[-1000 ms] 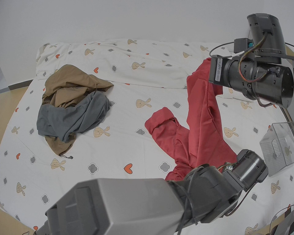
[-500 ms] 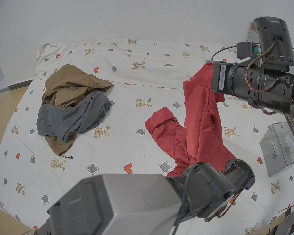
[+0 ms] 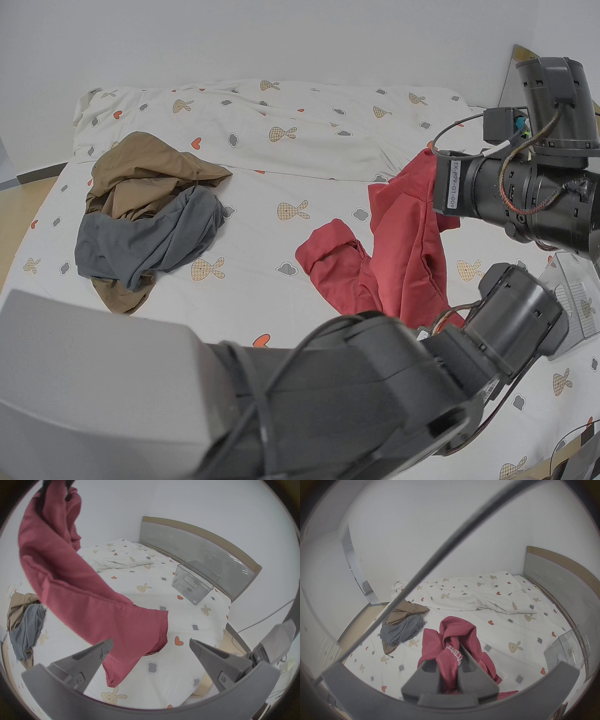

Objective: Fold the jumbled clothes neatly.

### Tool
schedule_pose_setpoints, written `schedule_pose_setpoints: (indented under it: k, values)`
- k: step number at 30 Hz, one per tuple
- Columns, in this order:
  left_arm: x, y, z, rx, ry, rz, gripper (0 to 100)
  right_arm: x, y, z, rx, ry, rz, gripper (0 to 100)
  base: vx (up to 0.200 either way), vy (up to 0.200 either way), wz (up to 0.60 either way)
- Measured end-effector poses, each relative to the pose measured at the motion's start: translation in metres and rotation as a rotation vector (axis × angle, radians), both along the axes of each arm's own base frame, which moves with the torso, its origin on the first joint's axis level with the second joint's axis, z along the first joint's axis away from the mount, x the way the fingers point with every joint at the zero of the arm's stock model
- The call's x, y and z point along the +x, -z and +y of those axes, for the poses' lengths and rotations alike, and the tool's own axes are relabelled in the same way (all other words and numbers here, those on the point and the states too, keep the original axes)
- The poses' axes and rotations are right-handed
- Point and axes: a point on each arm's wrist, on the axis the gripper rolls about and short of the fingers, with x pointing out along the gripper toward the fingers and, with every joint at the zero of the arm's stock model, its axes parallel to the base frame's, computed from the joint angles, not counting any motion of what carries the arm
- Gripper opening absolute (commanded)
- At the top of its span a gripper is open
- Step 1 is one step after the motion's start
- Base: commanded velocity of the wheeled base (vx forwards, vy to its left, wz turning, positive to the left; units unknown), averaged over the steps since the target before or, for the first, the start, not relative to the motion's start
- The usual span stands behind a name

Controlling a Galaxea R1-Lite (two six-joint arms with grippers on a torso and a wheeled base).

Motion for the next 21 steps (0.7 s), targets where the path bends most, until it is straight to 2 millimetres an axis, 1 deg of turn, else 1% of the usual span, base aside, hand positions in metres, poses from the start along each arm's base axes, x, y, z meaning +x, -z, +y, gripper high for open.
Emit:
schedule_pose_setpoints:
  k: [3, 6, 11, 14, 17, 21]
  values:
    - [0.000, 0.007, 0.015, 0.014, 0.006, -0.017, 100, 0.000, 0.002, -0.001, -0.005, 0.003, 0.005, 0, 0.000, 0.000, 0.00]
    - [-0.002, 0.014, 0.033, 0.025, 0.007, -0.024, 100, 0.001, 0.004, -0.003, -0.009, 0.009, 0.009, 0, 0.000, 0.000, 0.00]
    - [-0.010, 0.020, 0.073, 0.028, 0.014, -0.017, 100, 0.004, 0.007, -0.006, -0.016, 0.024, 0.017, 0, 0.000, 0.000, 0.00]
    - [-0.016, 0.018, 0.096, 0.009, 0.021, -0.022, 100, 0.006, 0.008, -0.008, -0.019, 0.035, 0.020, 0, 0.000, 0.000, 0.00]
    - [-0.021, 0.012, 0.112, -0.016, 0.028, -0.031, 100, 0.008, 0.009, -0.011, -0.021, 0.047, 0.023, 0, 0.000, -0.200, 0.00]
    - [-0.025, 0.003, 0.122, -0.046, 0.032, -0.046, 100, 0.011, 0.010, -0.014, -0.023, 0.065, 0.025, 0, 0.000, -0.200, 0.00]
